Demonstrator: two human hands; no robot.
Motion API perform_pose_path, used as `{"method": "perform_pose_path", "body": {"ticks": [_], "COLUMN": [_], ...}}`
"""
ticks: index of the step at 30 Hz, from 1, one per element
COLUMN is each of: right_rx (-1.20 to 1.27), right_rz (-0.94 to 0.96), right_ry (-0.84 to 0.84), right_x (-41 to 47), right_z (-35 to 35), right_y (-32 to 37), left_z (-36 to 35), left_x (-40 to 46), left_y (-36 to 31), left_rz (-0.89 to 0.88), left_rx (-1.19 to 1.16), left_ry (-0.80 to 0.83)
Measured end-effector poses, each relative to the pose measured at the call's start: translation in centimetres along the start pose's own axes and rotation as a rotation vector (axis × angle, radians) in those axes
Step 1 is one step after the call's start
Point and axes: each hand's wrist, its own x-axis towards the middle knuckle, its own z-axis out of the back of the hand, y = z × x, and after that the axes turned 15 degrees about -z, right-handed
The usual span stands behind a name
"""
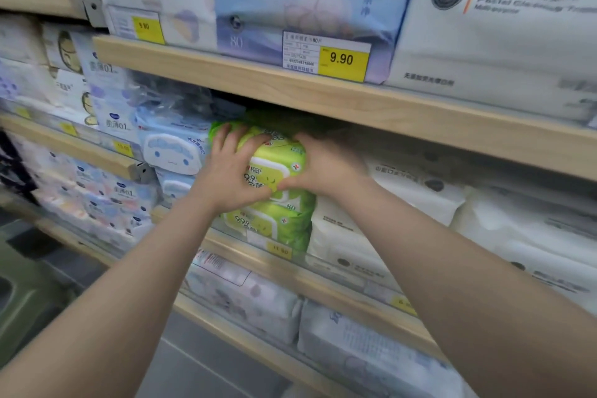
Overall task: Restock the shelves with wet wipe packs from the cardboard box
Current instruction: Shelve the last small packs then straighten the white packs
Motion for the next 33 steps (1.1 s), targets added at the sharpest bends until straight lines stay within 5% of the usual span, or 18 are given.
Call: {"method": "perform_pose_path", "body": {"ticks": [3,5,7,9,12,27,33], "right_rx": [-0.032,-0.101,-0.150,-0.207,-0.313,-0.372,-0.352], "right_rz": [0.019,0.047,0.069,0.096,0.079,0.113,0.094], "right_ry": [-0.102,-0.253,-0.415,-0.496,-0.487,-0.462,-0.481], "right_x": [-1.7,-4.0,-7.0,-9.4,-11.5,-10.8,-17.6], "right_z": [0.1,-0.2,-1.0,-2.0,-2.6,-2.8,0.8], "right_y": [-0.5,-2.4,-5.5,-8.8,-11.5,-13.0,-20.1], "left_z": [0.2,-0.5,-2.0,-4.3,-7.0,-5.7,-3.5], "left_x": [-0.1,-1.3,-3.6,-5.7,-7.2,-5.8,-3.8], "left_y": [-2.9,-5.5,-8.0,-10.1,-11.4,-13.9,-22.5], "left_rz": [0.069,0.063,0.207,0.365,0.344,0.418,0.076], "left_rx": [0.038,0.012,-0.175,-0.408,-0.502,-0.414,-0.296], "left_ry": [0.060,-0.056,-0.236,-0.192,-0.007,0.071,-0.108]}}
